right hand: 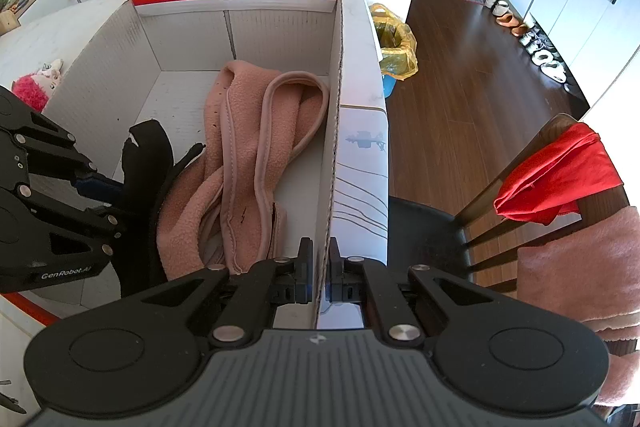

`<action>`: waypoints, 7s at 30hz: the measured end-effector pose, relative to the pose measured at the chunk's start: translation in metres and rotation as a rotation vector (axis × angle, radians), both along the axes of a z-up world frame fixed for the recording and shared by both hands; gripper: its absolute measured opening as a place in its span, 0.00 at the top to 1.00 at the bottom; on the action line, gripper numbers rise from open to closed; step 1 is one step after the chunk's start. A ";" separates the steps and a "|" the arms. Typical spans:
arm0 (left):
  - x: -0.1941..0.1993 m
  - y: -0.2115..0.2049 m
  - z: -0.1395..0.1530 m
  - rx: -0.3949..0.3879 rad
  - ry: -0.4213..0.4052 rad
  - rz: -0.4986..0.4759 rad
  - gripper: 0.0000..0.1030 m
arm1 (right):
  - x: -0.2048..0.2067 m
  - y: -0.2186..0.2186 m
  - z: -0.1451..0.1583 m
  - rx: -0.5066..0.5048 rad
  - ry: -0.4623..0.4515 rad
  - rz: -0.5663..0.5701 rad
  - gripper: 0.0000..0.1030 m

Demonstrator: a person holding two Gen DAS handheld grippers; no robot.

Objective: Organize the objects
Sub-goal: 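Carry the black glove into the shoebox beside the scarf with the left gripper, then release the glove and move the left gripper back to the table, then grasp the red cloth with the left gripper, then carry the red cloth into the shoebox and open the left gripper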

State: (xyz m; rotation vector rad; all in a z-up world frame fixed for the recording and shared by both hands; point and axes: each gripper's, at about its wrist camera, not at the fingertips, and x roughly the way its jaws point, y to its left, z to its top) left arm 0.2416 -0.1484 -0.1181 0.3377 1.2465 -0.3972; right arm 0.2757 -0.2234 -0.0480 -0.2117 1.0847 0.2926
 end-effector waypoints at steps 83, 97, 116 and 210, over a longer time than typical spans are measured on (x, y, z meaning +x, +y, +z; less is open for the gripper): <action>-0.093 0.273 0.015 0.005 -0.263 0.886 0.02 | -0.005 0.000 0.004 -0.042 -0.001 0.034 0.95; -0.095 0.292 -0.021 -0.027 -0.167 0.946 0.13 | -0.005 0.000 0.003 -0.045 0.000 0.031 0.95; -0.109 0.289 -0.001 -0.138 -0.223 0.907 0.70 | -0.004 0.000 0.004 -0.047 -0.002 0.031 0.95; 0.049 -0.030 0.008 -0.247 -0.095 0.205 0.66 | -0.005 -0.006 0.003 0.003 0.029 0.047 0.95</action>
